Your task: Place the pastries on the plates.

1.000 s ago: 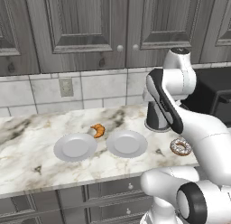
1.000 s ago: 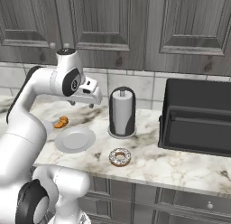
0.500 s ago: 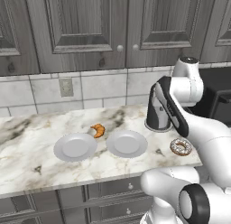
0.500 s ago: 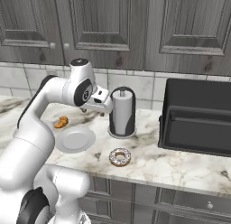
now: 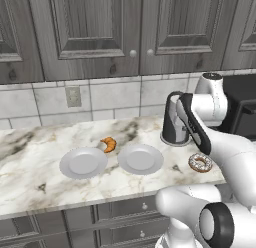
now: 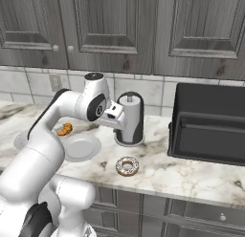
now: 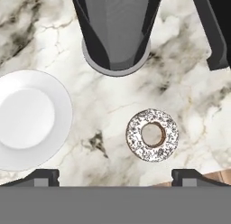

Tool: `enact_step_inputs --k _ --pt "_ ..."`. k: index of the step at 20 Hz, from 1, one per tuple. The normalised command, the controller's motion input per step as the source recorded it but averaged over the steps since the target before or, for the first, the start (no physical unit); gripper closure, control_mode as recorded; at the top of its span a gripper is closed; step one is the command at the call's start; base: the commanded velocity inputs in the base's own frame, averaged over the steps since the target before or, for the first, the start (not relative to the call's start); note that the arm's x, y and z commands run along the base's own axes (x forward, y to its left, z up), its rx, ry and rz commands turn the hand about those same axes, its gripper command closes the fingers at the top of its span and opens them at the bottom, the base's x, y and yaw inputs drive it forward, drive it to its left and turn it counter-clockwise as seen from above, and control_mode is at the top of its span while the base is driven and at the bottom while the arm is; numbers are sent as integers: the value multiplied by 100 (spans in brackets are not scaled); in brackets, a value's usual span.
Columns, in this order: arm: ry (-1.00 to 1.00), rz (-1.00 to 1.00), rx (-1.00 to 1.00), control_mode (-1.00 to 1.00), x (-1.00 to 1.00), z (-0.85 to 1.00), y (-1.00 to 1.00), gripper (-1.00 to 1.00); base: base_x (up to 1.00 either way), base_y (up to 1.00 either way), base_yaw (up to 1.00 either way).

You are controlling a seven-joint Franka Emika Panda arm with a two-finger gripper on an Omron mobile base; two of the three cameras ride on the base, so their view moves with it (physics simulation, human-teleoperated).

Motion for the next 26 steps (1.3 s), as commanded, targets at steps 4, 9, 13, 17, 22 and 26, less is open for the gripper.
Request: enact_step_inputs --k 4,9,13,17,22,26 --pt "15 0 0 -100 -1 -40 -19 -100 0 0 0" --pt "8 -1 0 -100 0 -34 -10 -100 0 0 0" --pt "0 -4 0 -100 0 -40 0 -100 0 0 0" --pt "0 -5 0 -100 0 -41 0 -100 0 0 0" --pt "2 -6 0 -100 0 -36 -3 -100 0 0 0" --pt "5 -7 0 -100 5 -29 -7 -100 0 0 0"
